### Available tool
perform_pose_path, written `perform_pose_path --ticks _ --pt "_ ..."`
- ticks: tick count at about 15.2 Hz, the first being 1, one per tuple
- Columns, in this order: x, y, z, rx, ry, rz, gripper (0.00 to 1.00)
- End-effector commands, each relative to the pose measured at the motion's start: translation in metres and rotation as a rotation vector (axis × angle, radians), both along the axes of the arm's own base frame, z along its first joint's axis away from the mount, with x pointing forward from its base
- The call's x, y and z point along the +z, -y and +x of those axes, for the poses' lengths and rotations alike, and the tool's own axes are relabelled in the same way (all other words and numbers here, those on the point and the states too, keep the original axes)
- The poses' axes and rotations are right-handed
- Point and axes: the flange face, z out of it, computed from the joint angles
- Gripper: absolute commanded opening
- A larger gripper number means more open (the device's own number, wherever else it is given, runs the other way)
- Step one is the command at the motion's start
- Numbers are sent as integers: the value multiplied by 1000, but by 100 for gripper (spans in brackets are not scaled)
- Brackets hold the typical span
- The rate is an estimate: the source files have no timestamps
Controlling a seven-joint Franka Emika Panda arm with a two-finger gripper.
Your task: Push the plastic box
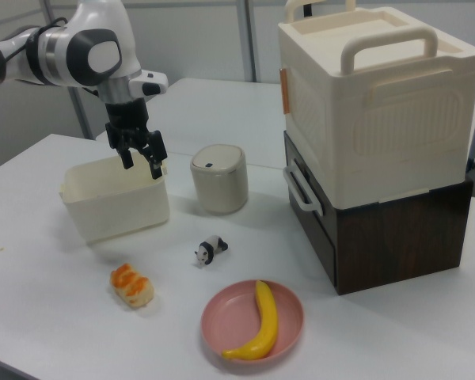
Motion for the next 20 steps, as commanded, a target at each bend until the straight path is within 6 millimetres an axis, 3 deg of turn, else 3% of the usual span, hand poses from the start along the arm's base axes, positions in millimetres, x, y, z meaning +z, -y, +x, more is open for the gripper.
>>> perform_pose_path --ticks 1,11,17,20 --pt "-4 -6 -2 33 -16 -3 100" --pt "-2 0 -4 16 -24 0 100" --pt "-13 -3 1 27 -30 0 100" --pt "-13 -5 0 93 -34 0 100"
